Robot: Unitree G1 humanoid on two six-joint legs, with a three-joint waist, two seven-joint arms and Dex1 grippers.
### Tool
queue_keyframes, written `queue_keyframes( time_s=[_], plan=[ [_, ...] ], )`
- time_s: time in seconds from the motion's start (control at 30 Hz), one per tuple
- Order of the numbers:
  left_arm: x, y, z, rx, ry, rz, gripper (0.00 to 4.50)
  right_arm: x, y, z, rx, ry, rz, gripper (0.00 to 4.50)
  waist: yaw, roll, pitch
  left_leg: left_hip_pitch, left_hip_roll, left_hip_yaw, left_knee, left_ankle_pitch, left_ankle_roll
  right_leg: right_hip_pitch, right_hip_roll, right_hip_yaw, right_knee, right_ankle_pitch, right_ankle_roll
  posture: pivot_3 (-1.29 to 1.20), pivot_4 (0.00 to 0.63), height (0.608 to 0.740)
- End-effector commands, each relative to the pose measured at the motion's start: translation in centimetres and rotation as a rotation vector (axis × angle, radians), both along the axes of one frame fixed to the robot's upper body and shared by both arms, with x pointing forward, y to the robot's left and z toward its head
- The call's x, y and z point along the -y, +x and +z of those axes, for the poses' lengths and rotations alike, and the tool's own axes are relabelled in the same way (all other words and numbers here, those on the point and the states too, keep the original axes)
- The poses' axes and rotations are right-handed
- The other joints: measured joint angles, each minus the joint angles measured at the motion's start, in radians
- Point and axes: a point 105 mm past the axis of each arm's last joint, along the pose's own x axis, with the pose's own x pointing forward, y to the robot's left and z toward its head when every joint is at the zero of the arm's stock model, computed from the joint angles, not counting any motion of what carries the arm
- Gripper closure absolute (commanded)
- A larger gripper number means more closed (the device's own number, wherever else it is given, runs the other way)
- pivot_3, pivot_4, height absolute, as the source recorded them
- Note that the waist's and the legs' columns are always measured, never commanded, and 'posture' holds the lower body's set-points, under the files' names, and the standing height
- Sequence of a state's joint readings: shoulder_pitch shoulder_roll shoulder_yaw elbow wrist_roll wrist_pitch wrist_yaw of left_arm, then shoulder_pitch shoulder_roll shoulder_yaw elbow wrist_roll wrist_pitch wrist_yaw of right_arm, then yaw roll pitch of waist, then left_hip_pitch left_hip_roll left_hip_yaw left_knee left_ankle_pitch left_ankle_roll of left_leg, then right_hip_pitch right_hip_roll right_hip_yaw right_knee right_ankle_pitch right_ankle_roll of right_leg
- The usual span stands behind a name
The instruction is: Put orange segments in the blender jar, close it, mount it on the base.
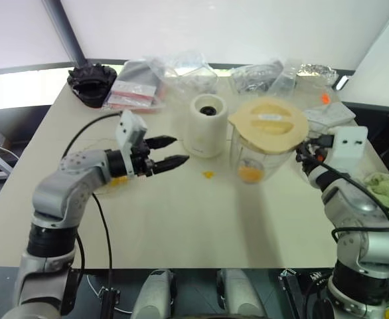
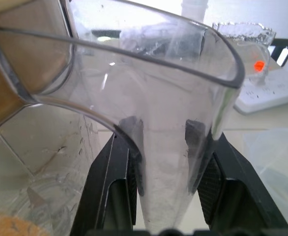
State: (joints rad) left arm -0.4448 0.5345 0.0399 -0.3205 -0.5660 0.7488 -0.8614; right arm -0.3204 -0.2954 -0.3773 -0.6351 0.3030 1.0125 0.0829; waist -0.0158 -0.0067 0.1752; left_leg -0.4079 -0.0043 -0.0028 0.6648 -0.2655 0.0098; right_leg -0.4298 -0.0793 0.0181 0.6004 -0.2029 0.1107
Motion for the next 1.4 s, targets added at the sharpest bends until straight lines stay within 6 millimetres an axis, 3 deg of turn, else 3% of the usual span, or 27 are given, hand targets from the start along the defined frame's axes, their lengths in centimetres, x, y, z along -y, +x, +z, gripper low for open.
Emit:
queue_keyframes(
  time_s=[0.03, 0.3, 0.43, 0.53, 0.9, 1.13, 1.4],
  plan=[
    [0.7, -1.1, 0.6, 0.057, -0.006, -0.021, 1.03, -0.6, -0.8, 5.3, 0.162, 0.012, 0.016, 3.48, 0.0, 0.001, 0.001, 0.0, 0.0, 0.0, 0.0, 0.0, 0.0, 0.0, 0.0, 0.0, 0.0, 0.0, 0.0, 0.0, 0.15, 0.74],
    [1.6, -1.9, -1.1, 0.072, 0.025, -0.041, 1.03, -1.4, 2.8, 15.0, 0.227, 0.024, 0.105, 3.48, 0.003, 0.007, 0.004, -0.001, -0.001, 0.003, 0.001, 0.001, -0.002, 0.0, -0.002, 0.001, -0.002, 0.001, -0.001, 0.0, 0.15, 0.74],
    [1.8, -1.8, -1.2, 0.077, 0.02, -0.031, 1.03, -1.6, 3.7, 16.5, 0.222, 0.014, 0.12, 3.48, 0.002, 0.006, 0.004, -0.001, -0.001, 0.003, -0.002, 0.001, -0.002, 0.0, -0.001, -0.001, -0.003, 0.001, -0.001, 0.0, 0.15, 0.74],
    [1.6, -2.6, -1.9, 0.076, 0.02, 0.0, 1.03, -3.4, 7.3, 18.6, 0.225, -0.007, 0.178, 3.48, -0.013, 0.009, 0.006, -0.002, -0.002, 0.005, -0.003, 0.001, -0.002, -0.001, -0.002, 0.001, -0.003, 0.001, -0.001, 0.0, 0.15, 0.74],
    [0.7, -3.6, -2.8, 0.083, 0.027, 0.093, 1.03, -7.7, 13.8, 18.8, 0.212, -0.009, 0.28, 3.48, -0.031, 0.008, 0.008, -0.002, -0.002, 0.011, -0.003, 0.001, -0.002, -0.004, -0.001, 0.004, -0.002, 0.002, 0.001, 0.0, 0.15, 0.74],
    [0.2, -3.9, -3.5, 0.089, 0.035, 0.133, 1.03, -10.2, 15.1, 17.8, 0.199, -0.013, 0.325, 3.48, -0.027, 0.008, 0.008, -0.003, 0.0, 0.011, -0.003, 0.001, -0.002, -0.004, -0.002, 0.004, -0.002, 0.003, 0.002, 0.0, 0.15, 0.74],
    [0.3, -4.0, -3.5, 0.098, 0.044, 0.142, 1.03, -10.6, 15.5, 17.1, 0.181, -0.045, 0.33, 3.48, -0.028, 0.008, 0.008, -0.004, -0.001, 0.007, -0.003, 0.001, -0.002, -0.005, -0.002, 0.004, -0.002, 0.002, 0.001, 0.0, 0.15, 0.74]
  ],
)
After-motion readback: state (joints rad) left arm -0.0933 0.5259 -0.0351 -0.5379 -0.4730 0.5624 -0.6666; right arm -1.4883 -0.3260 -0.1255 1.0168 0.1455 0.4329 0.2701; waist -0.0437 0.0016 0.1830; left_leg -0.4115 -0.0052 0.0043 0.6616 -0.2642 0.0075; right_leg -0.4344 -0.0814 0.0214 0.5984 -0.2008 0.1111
